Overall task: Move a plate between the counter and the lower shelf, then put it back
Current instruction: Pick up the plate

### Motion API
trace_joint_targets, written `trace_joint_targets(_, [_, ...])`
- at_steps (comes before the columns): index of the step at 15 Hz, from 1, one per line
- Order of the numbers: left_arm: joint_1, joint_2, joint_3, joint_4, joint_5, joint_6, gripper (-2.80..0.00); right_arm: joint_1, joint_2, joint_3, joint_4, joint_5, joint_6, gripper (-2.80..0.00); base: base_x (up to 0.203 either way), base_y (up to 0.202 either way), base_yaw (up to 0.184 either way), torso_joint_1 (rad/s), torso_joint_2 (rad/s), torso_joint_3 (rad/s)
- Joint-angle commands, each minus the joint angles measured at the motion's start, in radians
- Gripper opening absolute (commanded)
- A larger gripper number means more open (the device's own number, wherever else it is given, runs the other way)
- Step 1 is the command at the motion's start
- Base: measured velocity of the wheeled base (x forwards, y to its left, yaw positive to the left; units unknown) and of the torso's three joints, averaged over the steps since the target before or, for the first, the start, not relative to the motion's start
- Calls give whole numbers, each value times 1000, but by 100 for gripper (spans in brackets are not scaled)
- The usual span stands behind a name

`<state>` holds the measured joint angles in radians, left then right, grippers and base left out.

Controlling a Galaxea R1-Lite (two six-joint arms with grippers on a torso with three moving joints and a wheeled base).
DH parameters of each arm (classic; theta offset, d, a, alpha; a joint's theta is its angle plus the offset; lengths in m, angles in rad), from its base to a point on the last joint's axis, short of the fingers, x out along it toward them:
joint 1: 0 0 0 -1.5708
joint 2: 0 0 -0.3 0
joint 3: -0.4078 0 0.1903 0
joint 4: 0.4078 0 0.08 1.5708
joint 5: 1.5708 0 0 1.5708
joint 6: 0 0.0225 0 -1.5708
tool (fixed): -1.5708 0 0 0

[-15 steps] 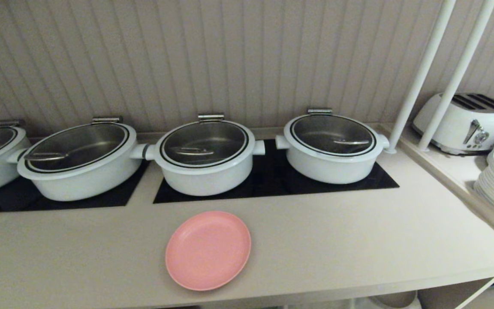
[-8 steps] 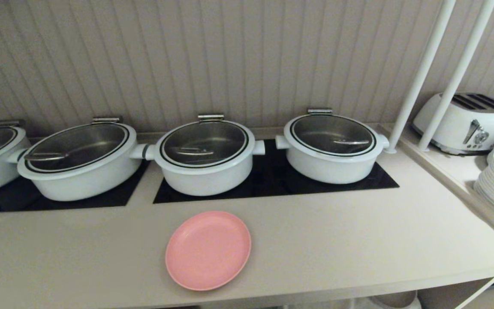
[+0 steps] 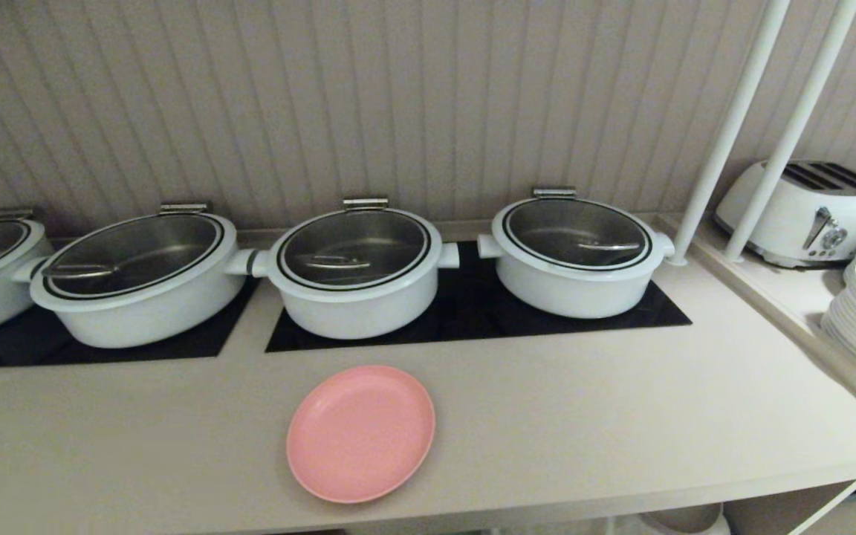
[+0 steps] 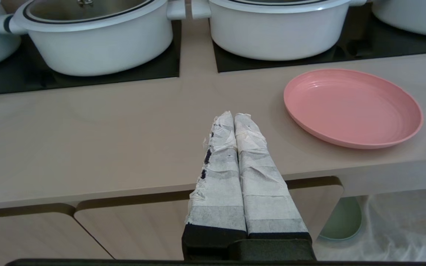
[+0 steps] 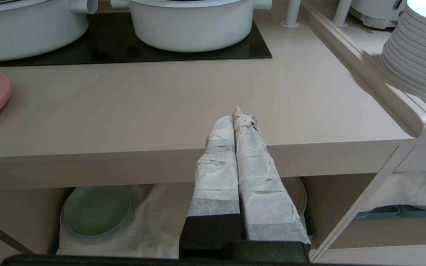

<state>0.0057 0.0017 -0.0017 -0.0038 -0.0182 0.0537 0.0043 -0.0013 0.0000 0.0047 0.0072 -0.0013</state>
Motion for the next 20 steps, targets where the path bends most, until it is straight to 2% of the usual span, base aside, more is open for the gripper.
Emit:
trace_joint_targets(1, [0,0,0,-2,-2,21,-280,0,1,0,0,0,0,-280,0,0,0,0,0,0])
trace_joint_targets(6, [0,4,-27,2,-10,37,-280,0,1,0,0,0,0,-280,0,0,0,0,0,0])
trace_joint_targets(8, [0,23,-84,39,-64,37,-280,1,1,0,0,0,0,-280,0,0,0,0,0,0])
trace_joint_targets(10, [0,67,-127,68,-81,37,-280,0,1,0,0,0,0,-280,0,0,0,0,0,0])
trace_joint_targets(20, [-1,563,-377,61,-156,33,-280,0,1,0,0,0,0,-280,0,0,0,0,0,0])
